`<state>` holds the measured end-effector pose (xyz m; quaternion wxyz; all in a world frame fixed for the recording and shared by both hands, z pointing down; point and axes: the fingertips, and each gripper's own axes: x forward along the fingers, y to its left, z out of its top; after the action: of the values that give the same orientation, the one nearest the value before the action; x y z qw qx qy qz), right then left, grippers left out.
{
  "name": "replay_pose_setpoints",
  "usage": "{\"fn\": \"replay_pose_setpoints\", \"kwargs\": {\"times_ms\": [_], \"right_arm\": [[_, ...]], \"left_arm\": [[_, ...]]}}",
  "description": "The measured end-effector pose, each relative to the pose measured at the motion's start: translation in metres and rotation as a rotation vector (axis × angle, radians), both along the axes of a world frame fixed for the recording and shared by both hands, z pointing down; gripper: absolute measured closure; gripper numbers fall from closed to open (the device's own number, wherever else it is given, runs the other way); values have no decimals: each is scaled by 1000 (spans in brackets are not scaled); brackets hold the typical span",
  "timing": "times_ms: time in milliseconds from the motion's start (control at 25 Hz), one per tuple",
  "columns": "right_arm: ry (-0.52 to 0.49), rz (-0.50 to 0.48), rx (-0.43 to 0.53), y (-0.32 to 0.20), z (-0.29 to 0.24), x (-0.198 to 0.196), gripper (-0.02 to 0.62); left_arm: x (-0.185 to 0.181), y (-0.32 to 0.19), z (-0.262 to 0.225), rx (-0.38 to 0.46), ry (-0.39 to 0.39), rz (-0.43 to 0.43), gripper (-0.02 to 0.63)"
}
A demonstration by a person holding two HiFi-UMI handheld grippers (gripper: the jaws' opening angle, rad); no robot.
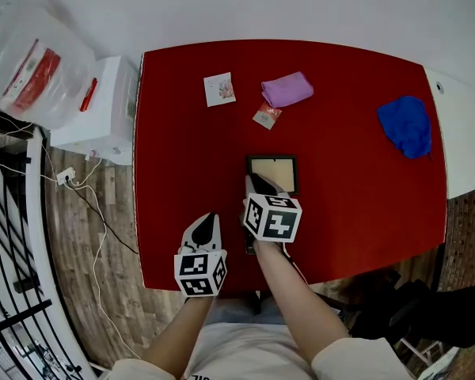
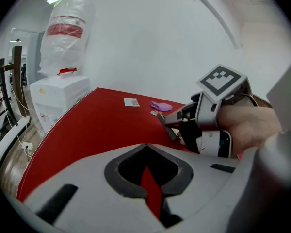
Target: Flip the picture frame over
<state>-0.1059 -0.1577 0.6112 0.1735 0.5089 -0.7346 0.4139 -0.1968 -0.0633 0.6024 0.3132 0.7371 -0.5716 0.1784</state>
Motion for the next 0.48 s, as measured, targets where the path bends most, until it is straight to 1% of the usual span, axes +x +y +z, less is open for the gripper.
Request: {"fn": "replay_pose_setpoints", "kwargs": {"times_ms": [240, 400, 480], "right_arm": [[-342, 68, -33, -15, -35, 3, 555], [-528, 128, -43, -25, -47, 12, 554], [-645, 138, -42, -30, -54, 14, 555]], "left_arm": [[13, -5, 0, 14, -7, 28, 600], [20, -10, 2, 21, -19, 50, 600], [25, -13, 3, 26, -19, 63, 600]]}}
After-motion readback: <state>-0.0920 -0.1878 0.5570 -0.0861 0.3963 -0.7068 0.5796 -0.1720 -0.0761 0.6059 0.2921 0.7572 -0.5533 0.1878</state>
